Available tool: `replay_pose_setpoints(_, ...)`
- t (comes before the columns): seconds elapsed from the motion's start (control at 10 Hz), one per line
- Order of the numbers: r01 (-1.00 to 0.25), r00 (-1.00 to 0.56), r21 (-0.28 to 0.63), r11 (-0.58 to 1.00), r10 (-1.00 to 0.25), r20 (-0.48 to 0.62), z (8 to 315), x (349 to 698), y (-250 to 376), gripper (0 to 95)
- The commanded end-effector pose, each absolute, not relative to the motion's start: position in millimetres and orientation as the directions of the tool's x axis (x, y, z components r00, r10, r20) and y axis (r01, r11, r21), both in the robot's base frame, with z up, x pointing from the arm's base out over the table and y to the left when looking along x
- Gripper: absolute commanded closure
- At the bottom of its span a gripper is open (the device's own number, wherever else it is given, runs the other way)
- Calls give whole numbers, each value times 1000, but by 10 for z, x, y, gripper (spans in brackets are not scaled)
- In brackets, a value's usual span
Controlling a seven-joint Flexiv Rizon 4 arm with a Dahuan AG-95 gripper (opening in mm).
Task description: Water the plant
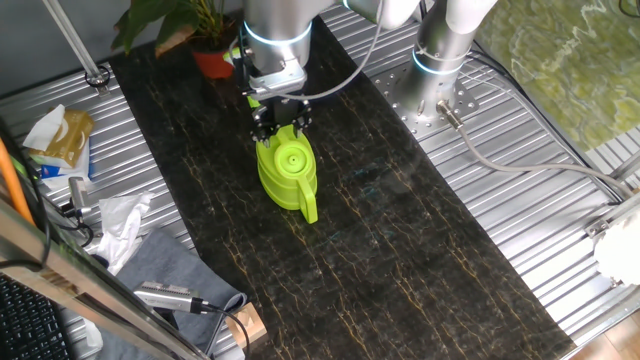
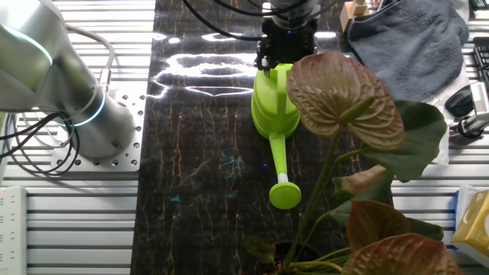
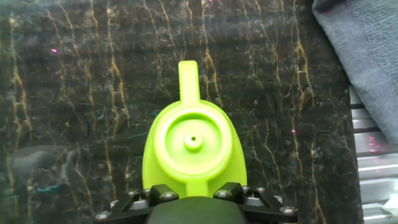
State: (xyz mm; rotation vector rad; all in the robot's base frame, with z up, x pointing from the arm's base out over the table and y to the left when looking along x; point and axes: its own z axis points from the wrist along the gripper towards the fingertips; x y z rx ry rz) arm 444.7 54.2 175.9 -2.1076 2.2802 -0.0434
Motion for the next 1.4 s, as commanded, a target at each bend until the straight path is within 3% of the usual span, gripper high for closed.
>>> replay_pose_setpoints(0.1, -996, -78, -46, 78, -997, -7, 1747, 4447, 541, 380)
replay_pose_setpoints(0.5, -993, -107, -44, 108, -994, -12, 1690, 4463, 594, 380)
replay_pose_setpoints(0.6, -992, -116, -44, 116, -993, -10, 1677, 4465, 620, 570)
replay_pose_setpoints(1.0, -990, -134, -44, 134, -991, -12, 1669, 4466, 636, 570)
replay_pose_setpoints(1.1, -989, -139, -44, 140, -990, -15, 1668, 4463, 635, 760)
replay_pose_setpoints(1.2, -989, -143, -44, 143, -990, -17, 1667, 4462, 635, 760)
replay_pose_setpoints(1.3, -985, -167, -43, 168, -986, -19, 1668, 4461, 635, 950)
replay_pose_setpoints(1.4, -983, -176, -43, 177, -984, -19, 1667, 4461, 637, 950)
